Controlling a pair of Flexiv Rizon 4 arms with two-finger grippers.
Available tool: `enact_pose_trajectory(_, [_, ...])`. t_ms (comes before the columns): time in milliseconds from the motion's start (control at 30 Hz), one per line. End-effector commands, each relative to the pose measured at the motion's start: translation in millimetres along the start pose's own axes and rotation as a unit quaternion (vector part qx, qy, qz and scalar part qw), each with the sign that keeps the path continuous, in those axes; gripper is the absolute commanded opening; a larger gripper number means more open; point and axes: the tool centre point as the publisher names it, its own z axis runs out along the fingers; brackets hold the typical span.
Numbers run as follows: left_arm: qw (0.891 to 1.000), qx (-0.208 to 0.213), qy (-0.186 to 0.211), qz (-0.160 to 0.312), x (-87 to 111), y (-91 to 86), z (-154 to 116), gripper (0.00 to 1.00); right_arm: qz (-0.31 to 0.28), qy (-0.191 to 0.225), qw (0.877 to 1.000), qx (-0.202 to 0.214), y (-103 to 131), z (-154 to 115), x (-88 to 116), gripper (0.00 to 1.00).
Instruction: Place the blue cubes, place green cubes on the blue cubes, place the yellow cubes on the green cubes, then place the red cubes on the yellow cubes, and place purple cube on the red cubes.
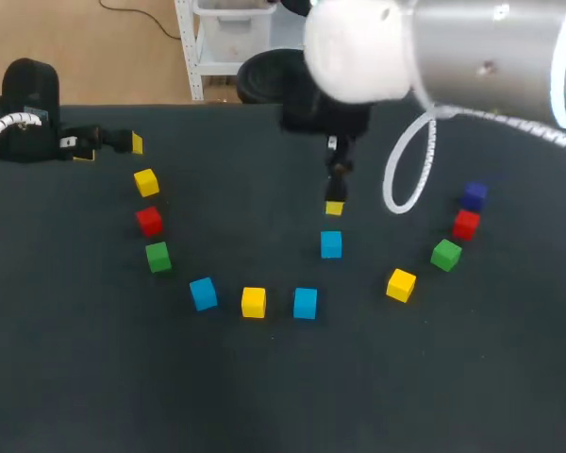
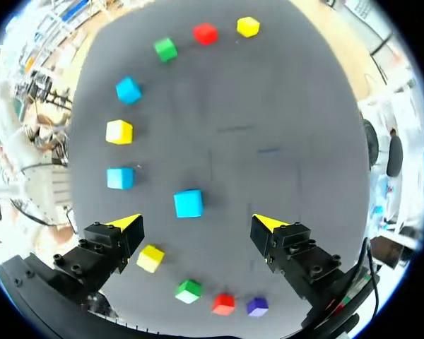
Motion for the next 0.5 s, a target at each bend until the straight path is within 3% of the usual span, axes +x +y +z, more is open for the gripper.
enact_pose_trajectory(33, [1.0,0.006,-0.004,0.001,1.4,2.3,-0.1,1.0,0.018,-0.08,0.996,0.029,19.8,-17.4,13.9,1.0])
enact_pose_trajectory(133, [1.0,0.006,-0.004,0.001,1.4,2.3,-0.1,1.0,0.037,-0.114,0.992,0.028,26.6,-25.4,13.7,1.0])
enact_pose_trajectory(233, [1.0,0.006,-0.004,0.001,1.4,2.3,-0.1,1.0,0.037,-0.118,0.992,0.038,35.5,-26.0,13.6,1.0])
enact_pose_trajectory(500, [1.0,0.006,-0.004,0.001,1.4,2.3,-0.1,1.0,0.013,-0.094,0.995,0.028,64.2,-5.0,7.0,1.0])
